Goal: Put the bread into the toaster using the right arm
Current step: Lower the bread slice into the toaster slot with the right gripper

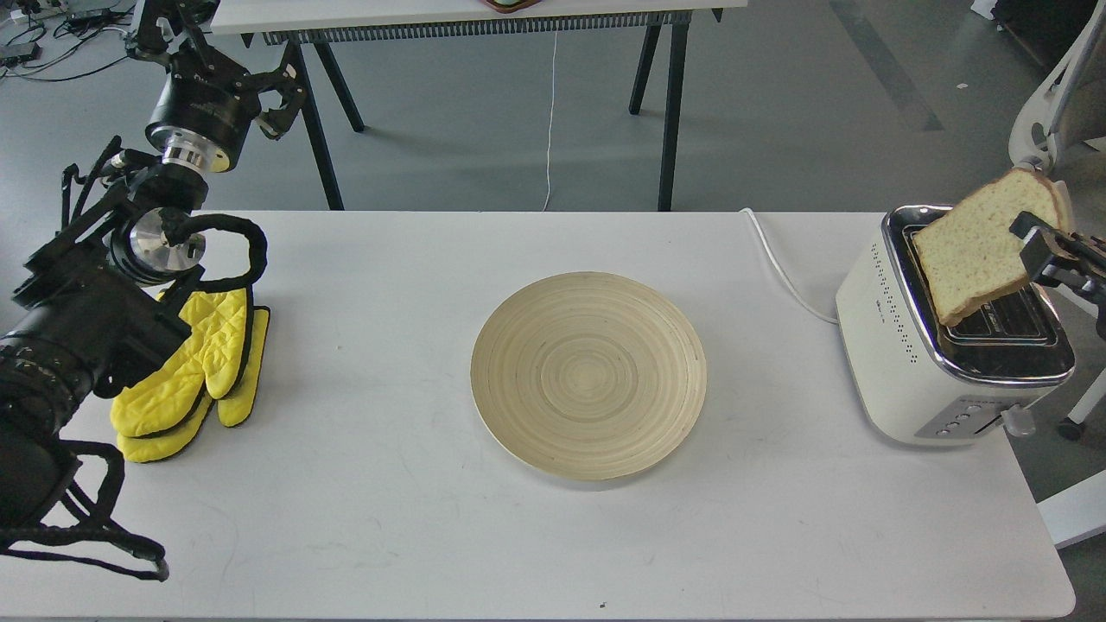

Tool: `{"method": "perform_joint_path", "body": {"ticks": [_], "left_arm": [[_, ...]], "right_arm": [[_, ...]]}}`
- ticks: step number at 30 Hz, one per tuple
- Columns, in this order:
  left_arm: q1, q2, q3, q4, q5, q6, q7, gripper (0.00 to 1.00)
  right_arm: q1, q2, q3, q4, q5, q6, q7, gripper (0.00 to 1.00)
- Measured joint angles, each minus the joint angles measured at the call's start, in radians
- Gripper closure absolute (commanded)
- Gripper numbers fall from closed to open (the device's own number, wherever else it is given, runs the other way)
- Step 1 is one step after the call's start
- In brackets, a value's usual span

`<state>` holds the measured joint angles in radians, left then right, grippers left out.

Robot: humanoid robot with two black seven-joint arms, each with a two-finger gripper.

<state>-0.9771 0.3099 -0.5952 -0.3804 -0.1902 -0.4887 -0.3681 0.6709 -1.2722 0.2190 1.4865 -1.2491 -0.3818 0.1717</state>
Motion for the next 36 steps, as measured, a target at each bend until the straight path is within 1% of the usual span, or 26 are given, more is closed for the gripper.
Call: {"method": "perform_joint_path", "body": {"ticks": [6,22,24,28,29,30,34,35,36], "left_arm": [[0.0,0.0,0.0,0.0,0.0,0.0,0.0,0.0],[0.0,0.0,0.0,0.0,0.0,0.0,0.0,0.0],[0.0,0.0,0.0,0.0,0.0,0.0,-0.001,0.0],[0.0,0.0,0.0,0.0,0.0,0.0,-0.001,0.0],[0.0,0.0,0.0,0.0,0.0,0.0,-0.001,0.0],[0.0,0.0,0.0,0.0,0.0,0.0,-0.001,0.0],[0.0,0.0,0.0,0.0,0.0,0.0,-0.001,0.0],[0.0,0.0,0.0,0.0,0.0,0.0,-0.001,0.0],[0.0,0.0,0.0,0.0,0.0,0.0,-0.001,0.0]], "right_arm": [[0.0,0.002,-0.011,-0.035,-0.045,-0.004,0.0,0.97],[-0.009,0.004,-0.011,-0.069,-0.049,-0.008,0.006,0.97],[-0.015,0.018,-0.011,-0.08,-0.049,-0.008,0.006,0.95],[-0.02,0.053,-0.014,-0.107,-0.049,-0.008,0.006,0.71],[-0.02,0.062,-0.017,-0.114,-0.049,-0.008,0.006,0.62],[-0.02,0.074,-0.021,-0.12,-0.049,-0.008,0.008,0.55],[-0.013,0.108,-0.026,-0.118,-0.043,-0.008,0.022,0.39],[-0.012,0.112,-0.026,-0.115,-0.042,-0.008,0.027,0.33],[-0.011,0.116,-0.026,-0.111,-0.04,-0.008,0.031,0.24]]}}
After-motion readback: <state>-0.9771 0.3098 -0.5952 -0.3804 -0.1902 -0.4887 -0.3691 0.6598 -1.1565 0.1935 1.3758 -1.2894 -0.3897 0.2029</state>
